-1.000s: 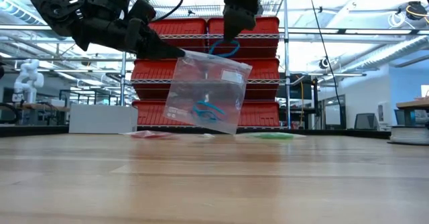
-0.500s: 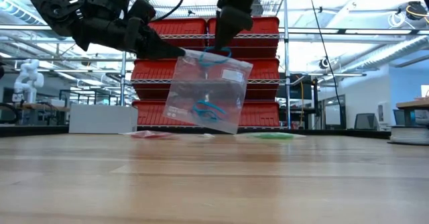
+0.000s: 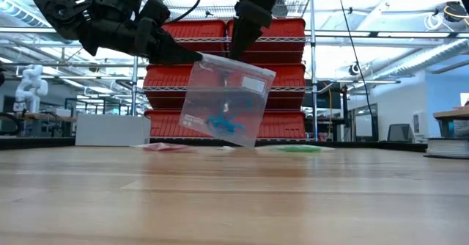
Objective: Sort rubber bands
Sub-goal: Put the blue rubber band into the bottom right transparent zip lock bag, then close the bottom right transparent zip lock bag
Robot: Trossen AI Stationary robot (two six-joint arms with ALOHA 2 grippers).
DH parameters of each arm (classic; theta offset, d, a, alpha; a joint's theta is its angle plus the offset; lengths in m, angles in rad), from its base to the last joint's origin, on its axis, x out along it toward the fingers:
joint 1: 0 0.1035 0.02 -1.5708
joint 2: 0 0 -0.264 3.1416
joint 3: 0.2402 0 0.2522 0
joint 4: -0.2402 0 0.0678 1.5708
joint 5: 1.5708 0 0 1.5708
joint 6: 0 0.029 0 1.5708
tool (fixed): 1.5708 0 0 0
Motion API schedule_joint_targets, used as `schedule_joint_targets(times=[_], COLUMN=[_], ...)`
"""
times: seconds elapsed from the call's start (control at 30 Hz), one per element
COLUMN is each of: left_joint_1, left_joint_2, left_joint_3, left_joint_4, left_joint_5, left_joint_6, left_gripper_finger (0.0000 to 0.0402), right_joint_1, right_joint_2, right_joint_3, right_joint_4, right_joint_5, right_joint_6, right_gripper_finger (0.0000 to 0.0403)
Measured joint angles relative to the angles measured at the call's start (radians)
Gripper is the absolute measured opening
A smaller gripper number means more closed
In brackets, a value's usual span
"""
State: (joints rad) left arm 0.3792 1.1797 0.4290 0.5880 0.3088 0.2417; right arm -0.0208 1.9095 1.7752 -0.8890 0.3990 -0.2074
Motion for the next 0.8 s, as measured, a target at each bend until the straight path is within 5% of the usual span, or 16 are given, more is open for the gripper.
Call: schedule_joint_targets(times=[0.23, 0.53, 0.67, 0.8], left_joint_1=[0.0, 0.0, 0.0, -0.003], left_joint_2=[0.0, 0.0, 0.0, 0.0], left_joint_3=[0.0, 0.0, 0.0, 0.0], left_joint_4=[0.0, -0.003, -0.007, -0.026], left_joint_5=[0.0, 0.0, 0.009, 0.021], left_joint_6=[0.0, 0.008, 0.008, 0.01], left_gripper_finger=[0.0, 0.0, 0.0, 0.0], right_joint_1=[0.002, 0.004, -0.016, -0.019], right_joint_2=[-0.007, -0.025, -0.086, -0.225], right_joint_3=[0.006, 0.161, 0.062, -0.162], right_joint_4=[-0.03, -0.443, -0.502, -0.378], right_joint_5=[-0.012, -0.009, -0.072, -0.133], right_joint_6=[0.023, 0.212, 0.295, 0.355], right_gripper_finger=[0.0146, 0.018, 0.0181, 0.0181])
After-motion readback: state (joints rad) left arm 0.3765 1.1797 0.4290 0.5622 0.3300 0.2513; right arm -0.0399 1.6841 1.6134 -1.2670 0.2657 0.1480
